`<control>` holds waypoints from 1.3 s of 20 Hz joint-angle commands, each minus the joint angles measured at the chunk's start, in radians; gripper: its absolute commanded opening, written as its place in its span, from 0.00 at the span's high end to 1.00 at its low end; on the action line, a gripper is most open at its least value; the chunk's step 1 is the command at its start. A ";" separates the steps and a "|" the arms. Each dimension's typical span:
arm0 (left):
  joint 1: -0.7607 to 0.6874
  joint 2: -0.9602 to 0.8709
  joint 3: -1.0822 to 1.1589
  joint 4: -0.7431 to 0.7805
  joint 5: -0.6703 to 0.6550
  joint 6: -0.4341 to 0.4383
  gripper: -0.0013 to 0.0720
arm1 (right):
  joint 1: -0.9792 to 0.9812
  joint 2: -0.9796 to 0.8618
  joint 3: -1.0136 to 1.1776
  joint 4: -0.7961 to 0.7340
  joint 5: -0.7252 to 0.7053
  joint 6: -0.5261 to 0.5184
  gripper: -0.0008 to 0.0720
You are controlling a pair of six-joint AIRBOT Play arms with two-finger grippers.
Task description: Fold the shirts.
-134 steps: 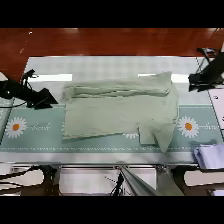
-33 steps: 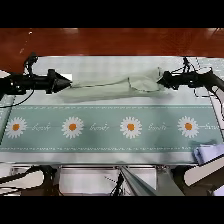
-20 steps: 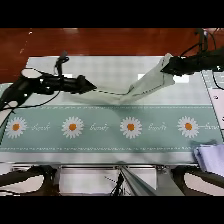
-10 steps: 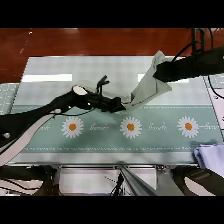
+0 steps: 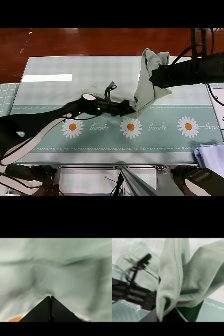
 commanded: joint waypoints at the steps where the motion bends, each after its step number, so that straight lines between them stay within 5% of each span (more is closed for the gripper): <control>1: 0.120 0.138 0.000 0.085 -0.005 0.039 0.95 | 0.007 0.008 0.000 -0.076 -0.026 -0.001 0.95; 5: 0.374 0.423 0.000 0.300 -0.013 0.017 0.95 | 0.020 -0.011 0.000 -0.068 -0.113 -0.001 0.95; 12: 0.779 0.855 0.000 0.313 -0.131 -0.037 0.95 | 0.133 -0.263 0.000 -0.011 -0.290 0.068 0.95; 18: 0.852 1.111 0.000 0.313 -0.170 -0.126 0.94 | 0.229 -0.467 0.000 0.195 -0.567 0.112 0.95; 24: 0.852 1.167 0.000 0.320 -0.269 -0.154 0.94 | 0.320 -0.584 0.000 0.384 -0.736 0.117 0.95; 25: 0.852 1.163 -0.002 0.343 -0.286 -0.154 0.94 | 0.332 -0.590 0.000 0.410 -0.771 0.117 0.92; 26: 0.852 1.161 -0.010 0.376 -0.299 -0.162 0.94 | 0.340 -0.591 0.000 0.431 -0.819 0.117 0.69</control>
